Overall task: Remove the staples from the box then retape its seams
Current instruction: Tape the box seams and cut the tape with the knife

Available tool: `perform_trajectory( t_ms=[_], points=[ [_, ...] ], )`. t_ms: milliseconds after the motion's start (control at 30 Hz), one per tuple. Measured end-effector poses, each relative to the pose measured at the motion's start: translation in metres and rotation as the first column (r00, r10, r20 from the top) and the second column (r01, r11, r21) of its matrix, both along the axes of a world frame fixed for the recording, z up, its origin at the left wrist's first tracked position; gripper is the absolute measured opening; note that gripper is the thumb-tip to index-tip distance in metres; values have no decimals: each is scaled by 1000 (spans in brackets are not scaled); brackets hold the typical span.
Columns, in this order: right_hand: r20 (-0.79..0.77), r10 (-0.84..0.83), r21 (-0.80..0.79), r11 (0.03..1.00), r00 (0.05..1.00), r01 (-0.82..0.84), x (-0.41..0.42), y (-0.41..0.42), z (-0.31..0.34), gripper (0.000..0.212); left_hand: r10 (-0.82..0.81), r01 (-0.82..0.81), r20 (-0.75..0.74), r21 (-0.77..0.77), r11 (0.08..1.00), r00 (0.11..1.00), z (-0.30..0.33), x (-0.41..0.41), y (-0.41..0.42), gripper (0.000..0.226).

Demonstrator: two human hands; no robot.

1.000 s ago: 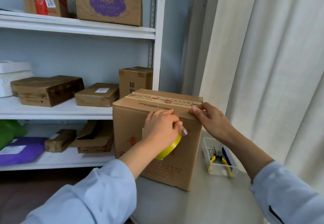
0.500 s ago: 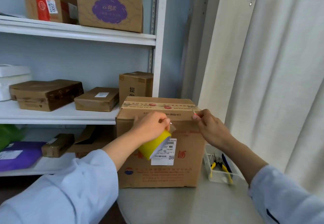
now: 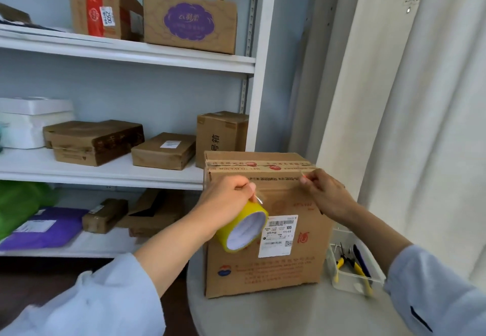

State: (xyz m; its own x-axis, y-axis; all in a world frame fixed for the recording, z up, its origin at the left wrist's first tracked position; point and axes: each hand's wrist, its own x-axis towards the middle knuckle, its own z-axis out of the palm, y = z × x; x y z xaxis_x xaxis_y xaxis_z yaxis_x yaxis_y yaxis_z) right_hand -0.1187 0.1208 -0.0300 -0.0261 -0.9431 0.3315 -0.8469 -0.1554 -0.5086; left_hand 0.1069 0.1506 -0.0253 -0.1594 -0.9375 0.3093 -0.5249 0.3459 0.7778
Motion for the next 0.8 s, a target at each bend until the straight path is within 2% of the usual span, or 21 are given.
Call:
perform_trajectory(
  t_ms=[100,200,300,433,500,633,800],
  points=[
    [7,-21,-31,999,1000,21,-2,0,7,29,-98,101,-38,63,993,994,20,11,5,33],
    [72,45,-86,996,996,-38,15,2,0,29,-72,81,-91,93,992,993,28,26,0,33],
    [95,84,-77,994,992,-77,28,1,-5,34,-91,93,-17,150,984,996,15,21,5,35],
    [188,76,-80,995,979,-61,19,-3,10,30,-150,164,-77,217,962,986,21,19,12,31],
    [200,143,-97,987,969,-126,25,0,13,33,-141,152,-70,204,967,988,31,23,9,32],
    [266,282,-79,959,922,-271,48,11,3,32,-126,135,-57,198,971,990,36,19,2,33],
    [421,344,-153,939,839,-308,31,15,-9,30,-276,287,-78,279,916,958,21,8,7,32]
  ],
)
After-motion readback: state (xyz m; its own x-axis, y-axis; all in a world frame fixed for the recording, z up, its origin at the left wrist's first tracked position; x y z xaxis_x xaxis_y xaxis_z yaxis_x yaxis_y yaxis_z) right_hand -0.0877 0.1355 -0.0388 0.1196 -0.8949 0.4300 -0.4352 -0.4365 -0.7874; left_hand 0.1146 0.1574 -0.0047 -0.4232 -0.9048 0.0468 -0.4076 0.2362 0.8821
